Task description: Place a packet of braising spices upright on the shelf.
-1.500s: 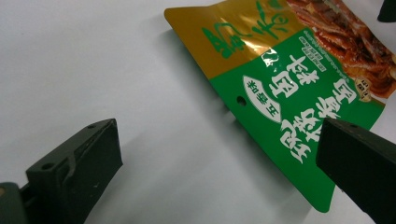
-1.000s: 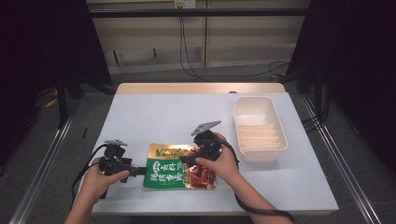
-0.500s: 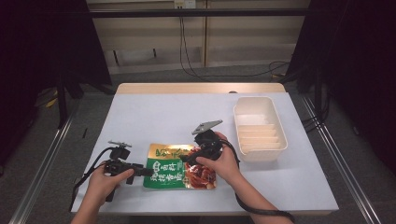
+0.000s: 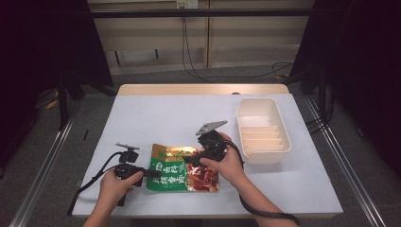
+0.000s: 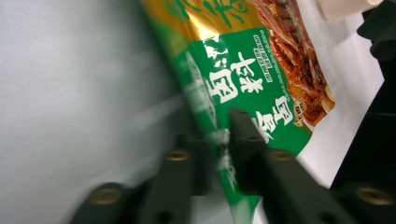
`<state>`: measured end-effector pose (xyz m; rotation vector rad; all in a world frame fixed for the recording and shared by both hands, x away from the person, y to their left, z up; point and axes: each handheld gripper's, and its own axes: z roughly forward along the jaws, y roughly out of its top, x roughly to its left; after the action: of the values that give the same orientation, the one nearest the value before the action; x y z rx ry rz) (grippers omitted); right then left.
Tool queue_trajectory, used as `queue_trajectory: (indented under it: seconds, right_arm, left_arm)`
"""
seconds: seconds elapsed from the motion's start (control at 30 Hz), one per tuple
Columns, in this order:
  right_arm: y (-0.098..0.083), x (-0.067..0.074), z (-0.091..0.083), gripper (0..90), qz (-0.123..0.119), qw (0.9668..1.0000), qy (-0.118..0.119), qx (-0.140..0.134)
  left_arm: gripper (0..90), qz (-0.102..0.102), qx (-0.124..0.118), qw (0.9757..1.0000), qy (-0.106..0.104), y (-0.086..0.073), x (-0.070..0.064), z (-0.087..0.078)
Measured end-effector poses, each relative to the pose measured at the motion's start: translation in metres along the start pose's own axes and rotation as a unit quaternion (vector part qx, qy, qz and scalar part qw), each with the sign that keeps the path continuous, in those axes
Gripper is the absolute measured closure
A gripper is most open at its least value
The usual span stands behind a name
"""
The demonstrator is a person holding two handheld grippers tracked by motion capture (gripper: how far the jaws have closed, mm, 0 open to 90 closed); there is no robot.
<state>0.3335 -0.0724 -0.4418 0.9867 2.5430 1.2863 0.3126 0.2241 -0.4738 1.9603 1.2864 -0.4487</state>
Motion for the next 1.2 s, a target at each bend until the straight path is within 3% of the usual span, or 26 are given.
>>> queue_trajectory:
  seconds: [0.13, 0.23, 0.27, 0.33, 0.47, 0.53, 0.6, 0.7, 0.8, 0.87, 1.0, 1.07, 1.1, 1.2]
  right_arm:
    - [0.001, 0.000, 0.000, 4.4, -0.009, 0.9999, 0.013, 0.003]
    - [0.002, 0.000, 0.000, 4.4, -0.012, 0.9998, 0.015, 0.006]
    - [0.003, -0.001, 0.000, 4.4, -0.018, 0.9997, 0.017, 0.006]
    - [0.004, -0.002, 0.001, 4.5, -0.022, 0.9996, 0.017, 0.009]
    - [0.007, -0.003, 0.004, 4.4, -0.031, 0.9991, 0.021, 0.022]
    - [0.009, -0.004, 0.005, 4.4, -0.029, 0.9990, 0.025, 0.022]
    - [0.014, -0.007, 0.004, 4.1, -0.031, 0.9987, 0.033, 0.023]
    - [0.020, -0.010, 0.004, 3.8, -0.036, 0.9979, 0.046, 0.029]
    - [0.023, -0.011, 0.003, 3.9, -0.047, 0.9973, 0.044, 0.034]
    - [0.028, -0.014, 0.002, 5.4, -0.050, 0.9970, 0.045, 0.037]
    - [0.036, -0.018, -0.001, 10.2, -0.057, 0.9963, 0.053, 0.036]
    - [0.041, -0.020, -0.003, 10.7, -0.063, 0.9959, 0.053, 0.036]
    - [0.044, -0.021, -0.004, 10.8, -0.068, 0.9954, 0.055, 0.037]
    - [0.051, -0.023, -0.006, 11.2, -0.084, 0.9945, 0.050, 0.039]
  left_arm:
    - [90.0, 0.026, 0.010, 0.9996, 0.007, 0.010, -0.010, -0.008]
    - [90.0, 0.022, 0.004, 0.9997, 0.007, 0.015, -0.014, -0.012]
    - [90.0, 0.038, 0.016, 0.9991, 0.010, 0.023, -0.017, -0.018]
    - [90.0, 0.037, 0.017, 0.9991, 0.015, 0.027, -0.020, -0.022]
    - [90.0, 0.061, 0.027, 0.9972, 0.034, 0.049, -0.035, -0.039]
    - [90.0, 0.063, 0.031, 0.9970, 0.034, 0.053, -0.037, -0.042]
    - [90.0, 0.079, 0.037, 0.9957, 0.033, 0.063, -0.043, -0.049]
    - [90.0, 0.094, 0.042, 0.9937, 0.046, 0.070, -0.050, -0.051]
    - [90.0, 0.102, 0.042, 0.9928, 0.047, 0.074, -0.054, -0.053]
    - [90.0, 0.117, 0.048, 0.9907, 0.051, 0.078, -0.057, -0.054]
    - [90.0, 0.129, 0.062, 0.9884, 0.051, 0.086, -0.065, -0.056]
    - [90.0, 0.127, 0.057, 0.9889, 0.052, 0.089, -0.069, -0.055]
    - [90.0, 0.136, 0.064, 0.9871, 0.053, 0.091, -0.070, -0.056]
    - [90.0, 0.140, 0.062, 0.9868, 0.052, 0.096, -0.077, -0.056]
